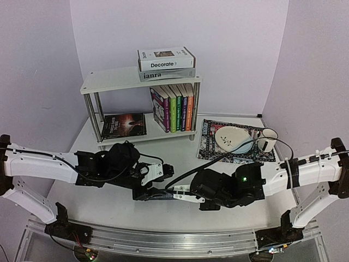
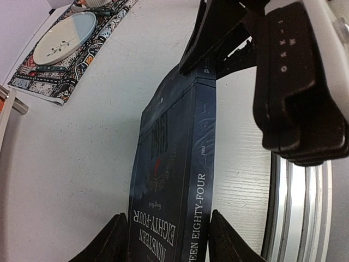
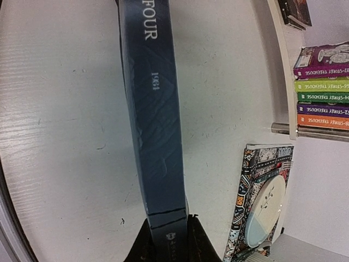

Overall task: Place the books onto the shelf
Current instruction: Adjust the book at the center of the board.

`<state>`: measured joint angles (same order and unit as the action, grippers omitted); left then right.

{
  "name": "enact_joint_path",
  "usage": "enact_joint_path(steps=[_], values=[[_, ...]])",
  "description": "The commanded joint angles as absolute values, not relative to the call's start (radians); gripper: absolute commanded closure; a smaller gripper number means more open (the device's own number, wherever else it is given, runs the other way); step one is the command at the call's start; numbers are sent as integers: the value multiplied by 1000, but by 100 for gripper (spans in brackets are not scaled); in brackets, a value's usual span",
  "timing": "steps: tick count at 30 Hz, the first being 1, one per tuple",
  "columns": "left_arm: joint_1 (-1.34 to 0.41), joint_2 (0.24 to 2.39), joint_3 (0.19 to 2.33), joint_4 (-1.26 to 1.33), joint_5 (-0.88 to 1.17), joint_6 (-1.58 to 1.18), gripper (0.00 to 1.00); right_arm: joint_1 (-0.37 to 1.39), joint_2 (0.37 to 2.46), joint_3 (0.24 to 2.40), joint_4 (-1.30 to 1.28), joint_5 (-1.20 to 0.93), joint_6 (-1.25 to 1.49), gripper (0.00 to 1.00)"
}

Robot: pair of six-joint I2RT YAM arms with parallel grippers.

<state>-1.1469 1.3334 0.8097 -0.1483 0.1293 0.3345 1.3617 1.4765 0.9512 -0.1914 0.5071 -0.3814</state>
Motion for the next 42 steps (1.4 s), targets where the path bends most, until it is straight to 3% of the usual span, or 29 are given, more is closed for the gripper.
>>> enact_joint_path(steps=[1,28,37,42], values=[[-1146,1387,891,-210,102,307,49,1362,1471,1020,-150,535,-393,100],[-1185,1618,1123,-378,51,244,54,1356,1521,1067,-149,552,-403,100],[-1215,1637,1162,-415,-28,256,66,1356,1528,1077,-147,558,-407,100],[-1222,1664,1193,-468,-60,255,66,1356,1532,1078,-148,567,-410,100]])
